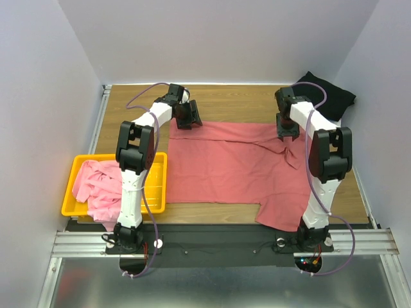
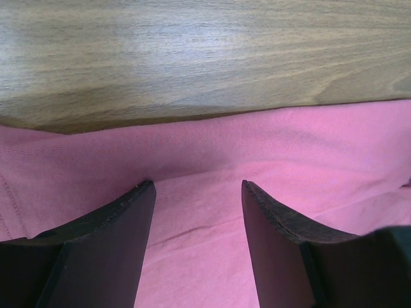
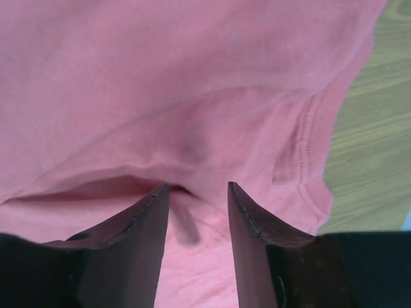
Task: Fold and stack the t-shirts
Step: Fold the tshirt
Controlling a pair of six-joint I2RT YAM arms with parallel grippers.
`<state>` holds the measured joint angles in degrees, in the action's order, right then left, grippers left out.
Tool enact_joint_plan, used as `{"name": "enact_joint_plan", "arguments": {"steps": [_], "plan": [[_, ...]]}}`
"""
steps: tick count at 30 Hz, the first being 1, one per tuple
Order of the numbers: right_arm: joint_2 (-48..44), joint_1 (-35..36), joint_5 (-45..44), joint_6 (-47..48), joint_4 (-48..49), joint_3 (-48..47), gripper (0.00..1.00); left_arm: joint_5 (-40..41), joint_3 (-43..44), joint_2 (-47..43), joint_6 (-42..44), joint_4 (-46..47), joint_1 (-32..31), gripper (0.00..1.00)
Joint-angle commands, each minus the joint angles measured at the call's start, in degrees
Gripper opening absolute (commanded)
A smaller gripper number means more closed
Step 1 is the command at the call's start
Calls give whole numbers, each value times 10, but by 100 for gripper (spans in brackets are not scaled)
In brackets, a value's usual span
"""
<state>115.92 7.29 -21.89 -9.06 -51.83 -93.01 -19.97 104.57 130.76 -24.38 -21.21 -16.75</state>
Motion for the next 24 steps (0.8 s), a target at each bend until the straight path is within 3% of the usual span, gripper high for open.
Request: {"name": "enact_joint_plan", "arguments": {"steps": [1, 6, 14, 24], "plan": [[-49, 0, 51, 33, 0, -16, 48, 1, -17, -30, 8, -10, 4, 68], [-104, 13, 165, 51, 19, 34, 47, -6, -14, -24, 0, -5, 4, 68], [-79, 33, 241, 61, 18, 58, 44, -3, -12, -23, 3, -10, 4, 68], [-20, 34, 164, 49, 19, 33, 43, -2, -11, -20, 7, -16, 4, 68]]}}
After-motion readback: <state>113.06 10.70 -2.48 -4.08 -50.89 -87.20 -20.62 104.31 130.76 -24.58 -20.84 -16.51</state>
